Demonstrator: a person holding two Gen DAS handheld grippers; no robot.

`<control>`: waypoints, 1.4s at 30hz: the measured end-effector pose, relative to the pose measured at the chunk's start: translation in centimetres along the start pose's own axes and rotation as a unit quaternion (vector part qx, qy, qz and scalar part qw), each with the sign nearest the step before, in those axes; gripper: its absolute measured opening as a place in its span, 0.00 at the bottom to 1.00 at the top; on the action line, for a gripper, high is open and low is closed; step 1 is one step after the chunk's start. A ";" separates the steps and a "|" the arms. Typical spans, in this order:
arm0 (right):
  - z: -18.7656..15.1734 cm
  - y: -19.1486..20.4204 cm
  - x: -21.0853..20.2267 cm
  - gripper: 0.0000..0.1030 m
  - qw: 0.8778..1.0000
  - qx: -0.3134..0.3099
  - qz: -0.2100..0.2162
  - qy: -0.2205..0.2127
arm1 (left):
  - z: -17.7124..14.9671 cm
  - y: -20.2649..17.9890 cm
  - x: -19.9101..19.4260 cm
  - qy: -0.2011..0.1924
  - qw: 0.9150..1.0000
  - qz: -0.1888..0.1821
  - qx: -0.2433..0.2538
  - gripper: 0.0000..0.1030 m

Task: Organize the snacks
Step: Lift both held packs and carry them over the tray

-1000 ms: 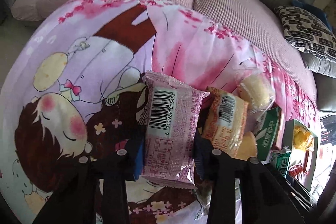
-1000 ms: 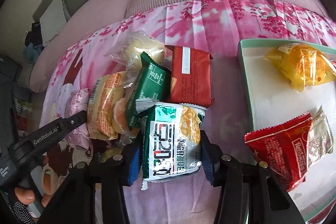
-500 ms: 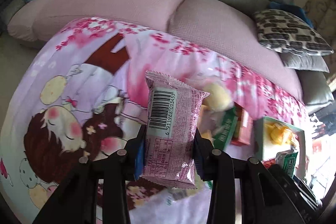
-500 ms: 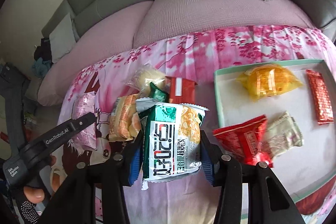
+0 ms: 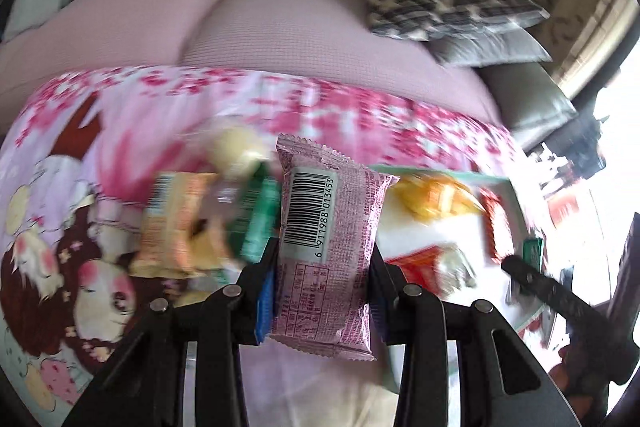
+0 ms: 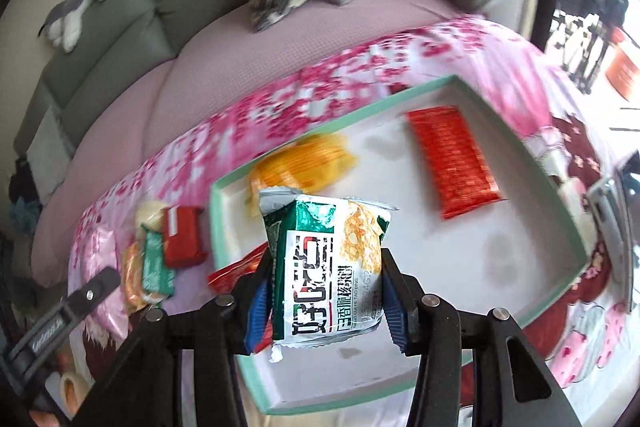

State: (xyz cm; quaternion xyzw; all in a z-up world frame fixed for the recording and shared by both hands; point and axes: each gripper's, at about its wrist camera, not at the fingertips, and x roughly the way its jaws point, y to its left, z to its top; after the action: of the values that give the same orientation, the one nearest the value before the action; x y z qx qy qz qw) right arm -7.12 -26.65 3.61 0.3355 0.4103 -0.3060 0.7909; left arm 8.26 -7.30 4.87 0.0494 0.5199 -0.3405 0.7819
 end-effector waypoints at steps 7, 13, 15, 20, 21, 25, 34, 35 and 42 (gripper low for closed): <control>0.9 -6.8 -1.0 0.49 0.996 0.071 -0.043 -0.018 | -1.6 -7.1 1.4 0.016 0.995 -0.025 0.092 0.39; 1.5 -9.8 -0.9 0.49 0.993 0.105 -0.054 -0.021 | -2.2 -12.1 3.1 0.029 0.989 -0.031 0.144 0.39; 1.6 -10.4 -0.7 0.49 0.992 0.110 -0.055 -0.018 | -2.0 -13.2 3.7 0.032 0.987 -0.032 0.151 0.39; 1.6 -11.2 0.4 0.49 0.991 0.117 -0.059 -0.006 | -1.3 -15.7 5.5 0.040 0.985 -0.033 0.166 0.39; 1.6 -11.4 0.7 0.49 0.991 0.119 -0.058 -0.002 | -1.2 -16.0 5.8 0.042 0.985 -0.034 0.167 0.39; 1.5 -11.9 1.2 0.49 0.991 0.122 -0.062 0.006 | -0.6 -17.1 7.6 0.053 0.985 -0.031 0.164 0.39; 1.7 -12.6 1.5 0.50 0.990 0.126 -0.069 0.012 | 0.3 -18.2 9.0 0.057 0.986 -0.015 0.156 0.56; 1.7 -12.6 1.6 0.50 0.990 0.126 -0.069 0.013 | 0.3 -18.2 8.9 0.054 0.986 -0.015 0.155 0.60; 1.6 -12.6 1.8 0.50 0.990 0.126 -0.067 0.018 | 1.0 -17.5 7.6 0.044 0.988 -0.007 0.149 0.61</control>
State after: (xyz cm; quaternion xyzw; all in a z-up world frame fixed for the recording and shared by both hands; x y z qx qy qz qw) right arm -15.15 -35.72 -0.71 0.4099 0.4037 -0.4017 0.7125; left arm 0.52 -24.73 3.71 0.1764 0.4977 -0.4167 0.7399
